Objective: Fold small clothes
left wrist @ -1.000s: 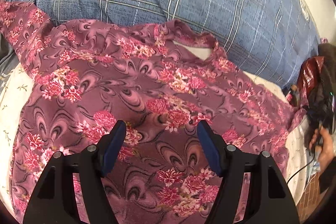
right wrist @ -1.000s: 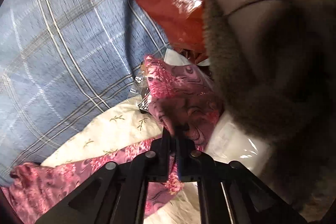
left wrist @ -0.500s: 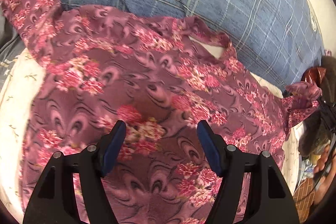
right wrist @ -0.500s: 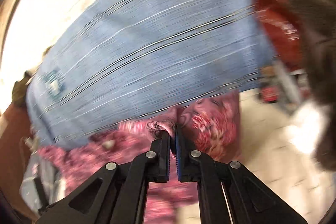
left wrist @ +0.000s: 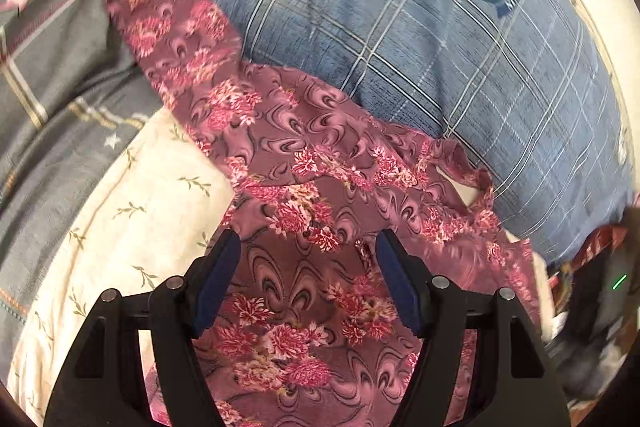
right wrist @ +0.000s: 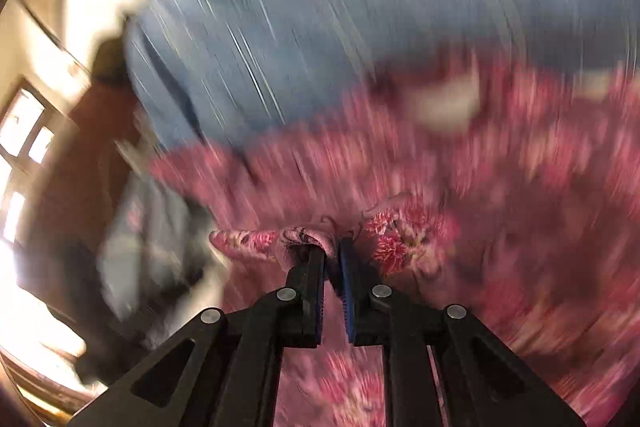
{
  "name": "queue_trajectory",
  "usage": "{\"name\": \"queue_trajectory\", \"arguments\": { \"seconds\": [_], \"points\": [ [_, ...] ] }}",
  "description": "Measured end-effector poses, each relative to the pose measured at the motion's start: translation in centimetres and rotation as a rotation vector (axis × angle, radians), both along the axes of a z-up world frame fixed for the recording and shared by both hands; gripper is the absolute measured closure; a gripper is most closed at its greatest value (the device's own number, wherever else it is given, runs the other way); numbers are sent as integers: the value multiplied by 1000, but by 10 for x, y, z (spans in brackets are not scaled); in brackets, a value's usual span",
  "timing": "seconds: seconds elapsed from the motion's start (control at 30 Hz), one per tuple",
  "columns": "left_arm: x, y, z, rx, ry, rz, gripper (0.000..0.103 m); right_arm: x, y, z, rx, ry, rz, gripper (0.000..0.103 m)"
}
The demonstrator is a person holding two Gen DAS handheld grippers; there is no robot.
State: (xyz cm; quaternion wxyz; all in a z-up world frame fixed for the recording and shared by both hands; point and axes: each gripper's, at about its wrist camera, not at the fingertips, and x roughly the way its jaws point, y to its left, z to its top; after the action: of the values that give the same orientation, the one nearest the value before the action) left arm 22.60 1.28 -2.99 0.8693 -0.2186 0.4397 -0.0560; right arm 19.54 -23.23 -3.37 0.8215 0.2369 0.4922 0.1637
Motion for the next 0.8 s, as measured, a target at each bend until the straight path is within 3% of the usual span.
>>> {"name": "queue_trajectory", "arguments": {
  "seconds": [0.1,0.2,0.3,0.4,0.5,0.63,0.67,0.73,0.8],
  "points": [
    [4,0,-7,-71,28,-26,33,-28,-15,1,26,-1,7,87],
    [1,-14,-9,-164,41,-116,33,-62,-58,17,49,-41,-59,67],
    [-4,-42,-12,-224,69,-235,33,-94,-108,28,13,-65,-131,66],
    [-11,-64,-20,-303,128,-305,24,-116,-150,24,29,-61,-207,64],
    [-14,-77,-30,-376,172,-318,23,-133,-188,7,129,-51,-312,64],
    [-2,-87,-36,-356,199,-254,25,-140,-218,-5,286,-60,-396,63],
    [2,-88,-35,-339,191,-242,31,-138,-222,-7,324,-68,-409,63],
    [11,-91,-30,-269,184,-234,92,-132,-226,-10,381,-79,-432,55],
    [16,-89,-22,-240,175,-215,95,-124,-228,-15,440,-85,-465,50]
  ]
}}
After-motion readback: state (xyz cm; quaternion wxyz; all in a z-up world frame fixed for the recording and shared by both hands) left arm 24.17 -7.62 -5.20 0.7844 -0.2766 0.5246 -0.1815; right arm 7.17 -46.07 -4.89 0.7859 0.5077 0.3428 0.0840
